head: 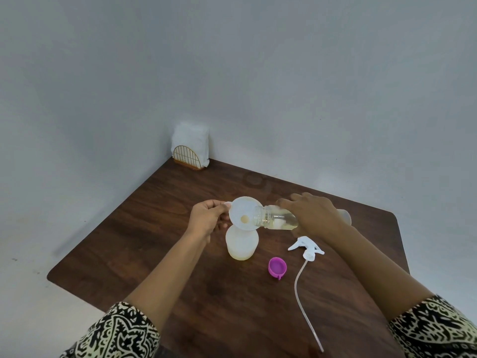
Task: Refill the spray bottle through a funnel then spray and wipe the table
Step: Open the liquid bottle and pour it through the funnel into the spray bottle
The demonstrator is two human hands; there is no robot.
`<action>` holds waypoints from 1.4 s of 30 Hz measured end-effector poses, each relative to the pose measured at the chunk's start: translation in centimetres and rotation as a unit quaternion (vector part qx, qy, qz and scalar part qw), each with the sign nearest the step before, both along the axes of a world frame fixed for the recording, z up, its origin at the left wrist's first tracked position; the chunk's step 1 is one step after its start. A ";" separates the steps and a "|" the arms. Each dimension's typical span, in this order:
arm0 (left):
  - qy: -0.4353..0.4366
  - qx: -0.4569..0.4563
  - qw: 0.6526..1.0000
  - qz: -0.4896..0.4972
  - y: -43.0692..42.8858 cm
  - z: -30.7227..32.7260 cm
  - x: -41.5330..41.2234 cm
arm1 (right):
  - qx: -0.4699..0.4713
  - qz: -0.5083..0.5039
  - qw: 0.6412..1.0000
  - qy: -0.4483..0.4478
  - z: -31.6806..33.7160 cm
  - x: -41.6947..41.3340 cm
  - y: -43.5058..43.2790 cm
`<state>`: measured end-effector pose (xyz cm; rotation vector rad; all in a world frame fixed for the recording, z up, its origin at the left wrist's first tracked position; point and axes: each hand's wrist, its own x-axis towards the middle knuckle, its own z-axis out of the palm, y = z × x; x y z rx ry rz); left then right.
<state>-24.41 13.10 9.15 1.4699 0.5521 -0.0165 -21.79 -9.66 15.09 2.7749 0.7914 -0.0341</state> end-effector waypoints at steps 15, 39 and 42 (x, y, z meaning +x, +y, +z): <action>-0.001 -0.001 1.000 0.000 0.0 -0.1 -0.1 | 0.000 0.001 1.000 -0.006 0.1 -0.1 0.0; 0.002 0.011 1.000 -0.002 0.1 0.2 -0.2 | -0.005 0.006 1.000 -0.012 0.1 -0.1 0.1; 0.002 0.005 1.000 -0.001 0.1 0.1 -0.2 | -0.008 0.004 1.000 -0.013 0.1 -0.1 0.1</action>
